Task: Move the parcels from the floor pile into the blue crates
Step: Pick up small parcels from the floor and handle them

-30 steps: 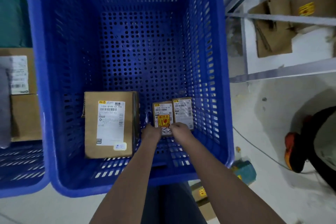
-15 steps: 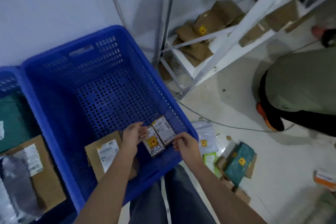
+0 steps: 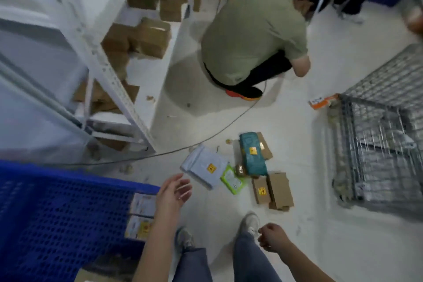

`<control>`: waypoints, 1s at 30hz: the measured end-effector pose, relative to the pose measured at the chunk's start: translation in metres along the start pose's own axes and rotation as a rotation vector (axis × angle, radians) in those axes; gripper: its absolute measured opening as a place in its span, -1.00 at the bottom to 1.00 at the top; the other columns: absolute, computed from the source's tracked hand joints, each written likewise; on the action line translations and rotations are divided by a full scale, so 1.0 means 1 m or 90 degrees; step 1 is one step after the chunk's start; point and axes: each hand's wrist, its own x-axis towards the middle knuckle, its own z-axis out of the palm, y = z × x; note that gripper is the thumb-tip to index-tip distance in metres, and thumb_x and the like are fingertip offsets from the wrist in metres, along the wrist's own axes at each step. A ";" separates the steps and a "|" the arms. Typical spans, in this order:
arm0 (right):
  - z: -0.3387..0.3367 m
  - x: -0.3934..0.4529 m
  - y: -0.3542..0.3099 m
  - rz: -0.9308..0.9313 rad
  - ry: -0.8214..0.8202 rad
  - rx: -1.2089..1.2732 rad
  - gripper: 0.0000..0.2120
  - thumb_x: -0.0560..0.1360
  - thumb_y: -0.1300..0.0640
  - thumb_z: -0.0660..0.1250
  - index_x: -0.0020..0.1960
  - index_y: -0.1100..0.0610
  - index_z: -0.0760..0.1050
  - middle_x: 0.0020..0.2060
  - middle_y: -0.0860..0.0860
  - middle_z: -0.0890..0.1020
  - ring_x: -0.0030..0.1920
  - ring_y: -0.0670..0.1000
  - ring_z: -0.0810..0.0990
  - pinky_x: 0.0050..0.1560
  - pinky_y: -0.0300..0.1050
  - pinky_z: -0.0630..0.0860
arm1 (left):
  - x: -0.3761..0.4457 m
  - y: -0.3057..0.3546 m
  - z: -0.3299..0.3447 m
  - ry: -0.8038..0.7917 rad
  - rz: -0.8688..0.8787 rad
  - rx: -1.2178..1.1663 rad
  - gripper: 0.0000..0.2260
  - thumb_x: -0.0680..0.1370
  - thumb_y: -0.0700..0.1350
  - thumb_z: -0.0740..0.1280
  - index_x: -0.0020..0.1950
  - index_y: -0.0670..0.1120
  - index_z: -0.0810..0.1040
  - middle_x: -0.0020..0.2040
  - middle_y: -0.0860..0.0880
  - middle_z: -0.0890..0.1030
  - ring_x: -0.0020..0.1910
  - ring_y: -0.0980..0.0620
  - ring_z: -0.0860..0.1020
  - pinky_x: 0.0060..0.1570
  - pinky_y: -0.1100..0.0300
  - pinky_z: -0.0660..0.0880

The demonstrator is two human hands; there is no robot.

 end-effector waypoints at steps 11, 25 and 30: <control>-0.122 0.063 0.111 0.141 -0.029 0.113 -0.92 0.51 0.32 0.18 -0.17 0.28 0.38 -0.34 0.20 0.51 -0.41 0.07 0.44 -0.42 -0.21 0.36 | 0.042 -0.184 0.152 -0.030 -0.289 0.399 -0.82 0.60 -0.26 0.12 -0.16 -0.20 0.44 -0.22 -0.17 0.50 -0.28 -0.06 0.47 -0.29 0.16 0.44; -0.175 0.293 0.119 0.091 0.038 0.169 -0.88 0.54 0.23 0.17 -0.07 0.26 0.44 -0.18 0.16 0.54 -0.20 0.05 0.47 -0.15 -0.13 0.39 | 0.183 -0.378 0.243 -0.095 -0.291 0.809 -0.83 0.56 -0.26 0.19 -0.23 -0.18 0.46 -0.30 -0.15 0.55 -0.36 -0.05 0.52 -0.39 0.22 0.48; -0.160 0.406 0.123 0.036 0.079 0.085 -0.68 0.52 0.14 0.22 0.27 0.13 0.40 0.14 0.07 0.51 0.10 0.05 0.51 0.03 -0.18 0.37 | 0.265 -0.455 0.255 -0.254 -0.286 0.898 -0.67 0.53 -0.24 0.23 0.30 -0.11 0.39 -0.14 -0.12 0.54 -0.27 -0.02 0.50 -0.25 0.18 0.45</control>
